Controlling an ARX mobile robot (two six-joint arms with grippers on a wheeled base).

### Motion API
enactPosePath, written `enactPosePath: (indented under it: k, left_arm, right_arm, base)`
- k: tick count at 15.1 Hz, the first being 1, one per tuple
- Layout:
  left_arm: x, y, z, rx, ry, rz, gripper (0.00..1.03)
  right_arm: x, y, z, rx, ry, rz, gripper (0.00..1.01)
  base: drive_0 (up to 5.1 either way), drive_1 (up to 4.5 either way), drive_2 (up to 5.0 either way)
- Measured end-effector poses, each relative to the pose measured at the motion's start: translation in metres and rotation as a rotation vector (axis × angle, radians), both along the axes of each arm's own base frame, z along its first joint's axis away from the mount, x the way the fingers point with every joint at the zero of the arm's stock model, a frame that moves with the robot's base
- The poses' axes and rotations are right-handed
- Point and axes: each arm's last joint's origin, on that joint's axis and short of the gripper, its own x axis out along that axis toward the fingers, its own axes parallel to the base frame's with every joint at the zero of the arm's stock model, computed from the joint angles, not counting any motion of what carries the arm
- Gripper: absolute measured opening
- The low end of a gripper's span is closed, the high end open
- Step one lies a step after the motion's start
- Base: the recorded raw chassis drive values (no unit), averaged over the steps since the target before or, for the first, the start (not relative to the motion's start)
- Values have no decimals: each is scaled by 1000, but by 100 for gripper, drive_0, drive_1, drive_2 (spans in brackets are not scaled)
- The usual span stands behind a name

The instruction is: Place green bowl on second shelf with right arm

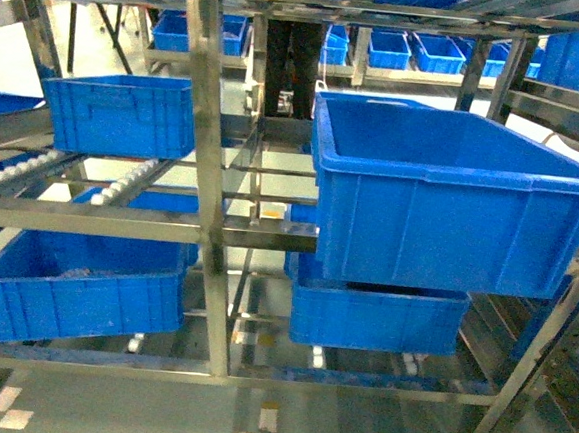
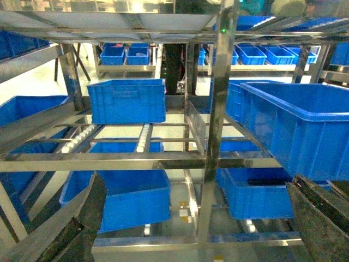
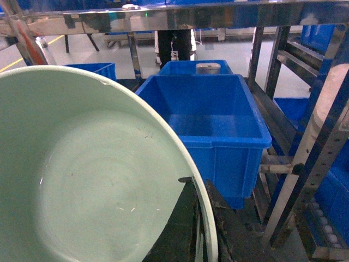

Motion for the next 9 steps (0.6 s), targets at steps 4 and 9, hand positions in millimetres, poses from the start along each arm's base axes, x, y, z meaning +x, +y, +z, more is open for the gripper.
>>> enactPosePath:
  k: [4,9]
  left_arm:
    - [0,0,0,0,1,2,98]
    - [0,0,0,0,2,1,98]
  right_arm:
    - [0,1,1,-1,-6,5,2]
    - [-1,1,2,-1,-9,6,2]
  base:
    - [-1,105,-107]
    - [-1,423,-425]
